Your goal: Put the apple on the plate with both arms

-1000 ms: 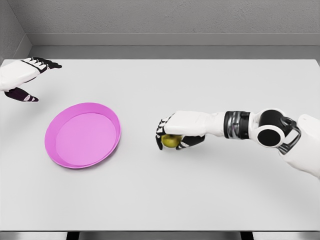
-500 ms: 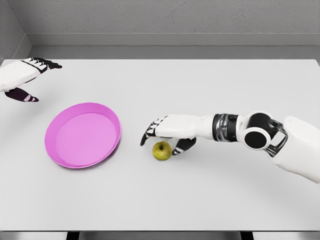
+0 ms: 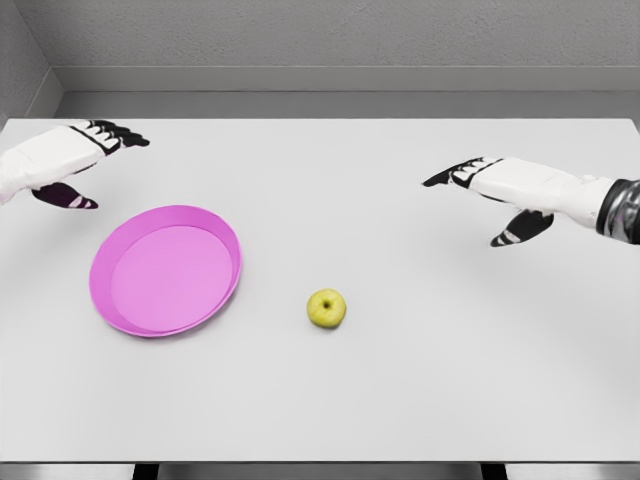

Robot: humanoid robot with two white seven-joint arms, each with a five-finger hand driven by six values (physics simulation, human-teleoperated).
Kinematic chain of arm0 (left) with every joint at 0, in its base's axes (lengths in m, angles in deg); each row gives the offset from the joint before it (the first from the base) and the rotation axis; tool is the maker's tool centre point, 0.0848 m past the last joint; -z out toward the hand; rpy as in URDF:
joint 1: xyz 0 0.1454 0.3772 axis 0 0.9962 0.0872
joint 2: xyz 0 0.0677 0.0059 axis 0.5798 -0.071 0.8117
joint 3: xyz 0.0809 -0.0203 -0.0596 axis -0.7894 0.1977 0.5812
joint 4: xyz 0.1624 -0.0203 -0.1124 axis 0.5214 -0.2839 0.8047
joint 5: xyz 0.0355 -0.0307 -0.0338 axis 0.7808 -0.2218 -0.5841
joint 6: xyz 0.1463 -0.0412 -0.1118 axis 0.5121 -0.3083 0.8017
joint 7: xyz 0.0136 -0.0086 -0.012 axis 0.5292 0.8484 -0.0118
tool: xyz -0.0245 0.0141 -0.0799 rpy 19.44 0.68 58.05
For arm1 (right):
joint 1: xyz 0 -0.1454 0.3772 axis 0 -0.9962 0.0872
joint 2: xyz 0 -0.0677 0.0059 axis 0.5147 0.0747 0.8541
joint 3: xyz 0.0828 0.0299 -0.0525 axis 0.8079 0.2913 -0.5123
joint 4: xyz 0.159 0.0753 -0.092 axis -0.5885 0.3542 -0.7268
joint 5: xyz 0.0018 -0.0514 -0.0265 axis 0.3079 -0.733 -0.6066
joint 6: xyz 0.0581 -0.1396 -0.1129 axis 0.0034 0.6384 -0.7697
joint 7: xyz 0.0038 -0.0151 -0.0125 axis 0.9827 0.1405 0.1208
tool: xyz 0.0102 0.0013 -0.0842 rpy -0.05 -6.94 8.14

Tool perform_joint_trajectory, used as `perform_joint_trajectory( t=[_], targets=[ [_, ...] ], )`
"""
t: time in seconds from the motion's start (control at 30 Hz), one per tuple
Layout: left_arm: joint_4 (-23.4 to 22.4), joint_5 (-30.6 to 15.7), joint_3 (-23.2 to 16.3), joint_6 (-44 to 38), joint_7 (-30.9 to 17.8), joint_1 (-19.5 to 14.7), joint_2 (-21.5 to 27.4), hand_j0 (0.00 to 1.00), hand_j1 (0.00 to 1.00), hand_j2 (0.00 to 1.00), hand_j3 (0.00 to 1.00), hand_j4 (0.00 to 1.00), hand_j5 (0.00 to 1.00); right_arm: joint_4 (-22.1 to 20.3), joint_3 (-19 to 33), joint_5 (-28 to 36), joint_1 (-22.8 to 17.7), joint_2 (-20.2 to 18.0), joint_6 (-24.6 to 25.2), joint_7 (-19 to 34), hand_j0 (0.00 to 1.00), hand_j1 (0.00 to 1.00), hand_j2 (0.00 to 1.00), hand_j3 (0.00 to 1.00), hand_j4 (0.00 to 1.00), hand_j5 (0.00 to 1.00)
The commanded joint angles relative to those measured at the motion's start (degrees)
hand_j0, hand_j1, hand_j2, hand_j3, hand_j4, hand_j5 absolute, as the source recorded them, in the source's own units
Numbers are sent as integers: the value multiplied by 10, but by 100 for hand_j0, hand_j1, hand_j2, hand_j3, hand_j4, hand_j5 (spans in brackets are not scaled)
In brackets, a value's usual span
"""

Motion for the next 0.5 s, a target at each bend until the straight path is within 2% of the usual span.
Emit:
perform_joint_trajectory(
  t=[0.0, 0.07, 0.1, 0.13, 0.2, 0.27, 0.33, 0.47],
  targets=[
    [68, 28, -21, 0, 0, 0, -3, 100, 100, 100, 100, 100, 100, 44, 139, 1, -7, -26, -52, 1, 100, 100, 100, 100, 100, 100],
    [117, 56, -32, 0, 0, -1, -9, 100, 100, 100, 100, 100, 100, 90, 153, 2, -16, -21, -128, 1, 100, 100, 100, 100, 100, 100],
    [144, 59, -34, 0, 0, -2, -16, 100, 100, 100, 100, 100, 100, 97, 153, 3, -16, -20, -150, 1, 100, 100, 100, 100, 100, 100],
    [182, 77, -43, 0, 0, -2, -17, 100, 100, 100, 100, 100, 100, 100, 153, 3, -14, -19, -167, 1, 100, 100, 100, 100, 100, 100],
    [236, 79, -58, 0, -3, -4, -17, 100, 100, 100, 100, 100, 100, 92, 154, 2, -9, -22, -175, 1, 100, 100, 100, 100, 100, 100],
    [251, 80, -62, 0, -4, -4, -23, 100, 100, 100, 100, 100, 100, 89, 154, -1, -11, -3, -178, 1, 100, 100, 100, 100, 100, 100],
    [263, 82, -81, 0, -37, -11, -33, 100, 100, 100, 100, 100, 100, 82, 154, 0, -6, 32, -184, 3, 100, 100, 100, 100, 100, 100],
    [288, 83, -138, 0, -45, -54, -46, 100, 100, 100, 100, 100, 100, 68, 153, 0, -4, 34, -182, 3, 100, 100, 100, 100, 100, 100]
  ],
)
